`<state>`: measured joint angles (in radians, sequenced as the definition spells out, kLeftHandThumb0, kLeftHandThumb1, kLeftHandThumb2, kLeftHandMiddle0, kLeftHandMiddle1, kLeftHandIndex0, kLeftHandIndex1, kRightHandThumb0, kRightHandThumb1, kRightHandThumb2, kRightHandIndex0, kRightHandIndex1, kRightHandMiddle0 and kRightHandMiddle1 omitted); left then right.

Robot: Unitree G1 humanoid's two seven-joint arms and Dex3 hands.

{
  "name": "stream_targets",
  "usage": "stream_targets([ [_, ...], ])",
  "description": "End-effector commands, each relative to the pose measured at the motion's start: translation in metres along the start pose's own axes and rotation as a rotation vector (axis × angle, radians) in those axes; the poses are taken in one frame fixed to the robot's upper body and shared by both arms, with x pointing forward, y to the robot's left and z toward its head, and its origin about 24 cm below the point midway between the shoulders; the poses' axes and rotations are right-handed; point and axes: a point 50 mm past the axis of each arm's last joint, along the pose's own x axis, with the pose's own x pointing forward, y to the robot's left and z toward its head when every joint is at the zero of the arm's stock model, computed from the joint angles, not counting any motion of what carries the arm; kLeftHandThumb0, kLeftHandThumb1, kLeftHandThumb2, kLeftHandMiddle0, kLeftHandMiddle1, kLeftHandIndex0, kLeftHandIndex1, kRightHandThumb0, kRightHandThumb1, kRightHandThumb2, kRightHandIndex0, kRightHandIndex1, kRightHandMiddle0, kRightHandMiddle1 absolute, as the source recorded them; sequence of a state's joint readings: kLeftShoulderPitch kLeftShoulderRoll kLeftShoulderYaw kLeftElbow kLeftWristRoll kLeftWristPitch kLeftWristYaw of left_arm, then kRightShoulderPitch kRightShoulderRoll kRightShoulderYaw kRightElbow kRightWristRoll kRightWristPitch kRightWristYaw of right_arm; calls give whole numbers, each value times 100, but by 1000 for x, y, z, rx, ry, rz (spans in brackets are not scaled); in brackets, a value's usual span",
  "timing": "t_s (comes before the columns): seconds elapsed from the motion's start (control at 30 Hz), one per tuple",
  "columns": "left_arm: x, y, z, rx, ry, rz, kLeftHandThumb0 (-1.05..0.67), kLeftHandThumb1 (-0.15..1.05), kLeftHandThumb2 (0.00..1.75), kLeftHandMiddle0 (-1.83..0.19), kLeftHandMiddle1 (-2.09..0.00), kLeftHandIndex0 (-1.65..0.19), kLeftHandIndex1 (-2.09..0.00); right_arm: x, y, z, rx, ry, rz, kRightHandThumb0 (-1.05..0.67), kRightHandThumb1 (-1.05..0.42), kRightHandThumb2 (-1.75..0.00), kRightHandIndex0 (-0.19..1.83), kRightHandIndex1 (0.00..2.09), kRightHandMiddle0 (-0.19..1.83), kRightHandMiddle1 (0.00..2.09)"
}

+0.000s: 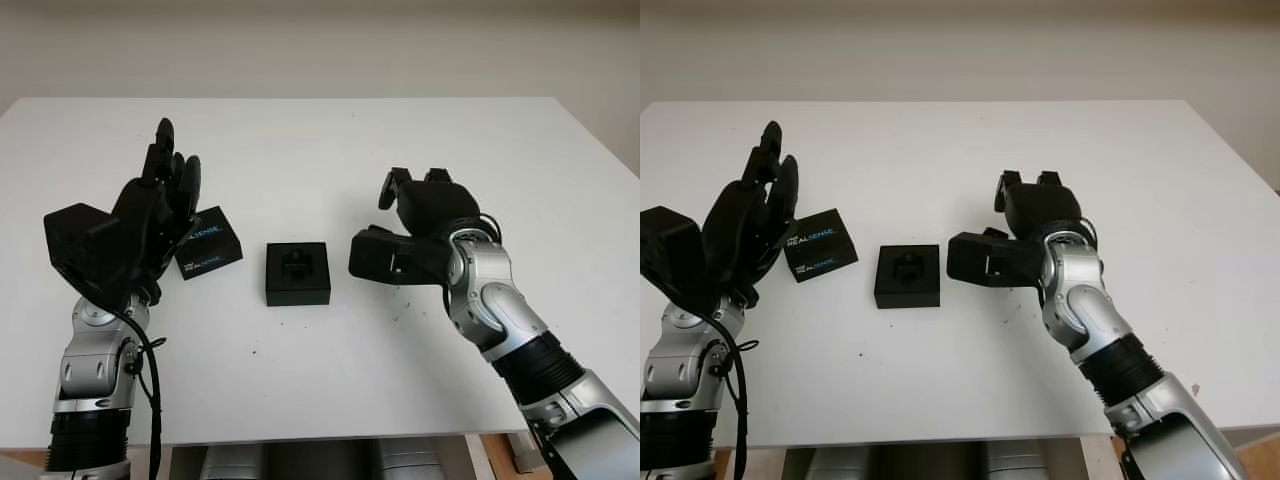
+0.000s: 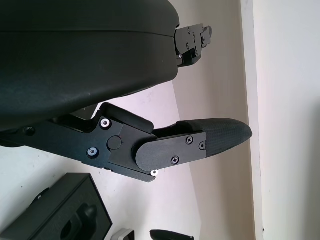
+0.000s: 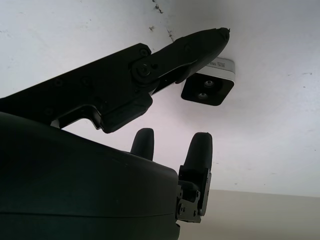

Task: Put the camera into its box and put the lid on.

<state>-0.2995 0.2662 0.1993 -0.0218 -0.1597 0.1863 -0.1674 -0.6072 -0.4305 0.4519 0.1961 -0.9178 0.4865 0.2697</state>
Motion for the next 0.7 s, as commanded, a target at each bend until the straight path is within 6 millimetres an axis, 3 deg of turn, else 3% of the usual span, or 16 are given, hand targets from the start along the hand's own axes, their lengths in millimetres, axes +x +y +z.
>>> stream_targets([
  [0.0, 3, 1, 7, 5, -31, -5, -71, 105, 60, 19, 0, 19, 0, 1, 2, -1, -16, -3, 1, -80, -89, -6, -19, 180, -19, 155],
  [0.5, 2, 1, 7, 9, -24, 7, -73, 105, 57, 19, 0, 19, 0, 3, 10, -2, 4, -5, 36, -80, -89, -5, -19, 182, -19, 147],
  [0.67, 1, 2, 6, 16, -22, 11, -72, 105, 58, 19, 0, 19, 0, 5, 13, -1, 11, 7, 67, -78, -91, -5, -19, 171, -19, 138],
])
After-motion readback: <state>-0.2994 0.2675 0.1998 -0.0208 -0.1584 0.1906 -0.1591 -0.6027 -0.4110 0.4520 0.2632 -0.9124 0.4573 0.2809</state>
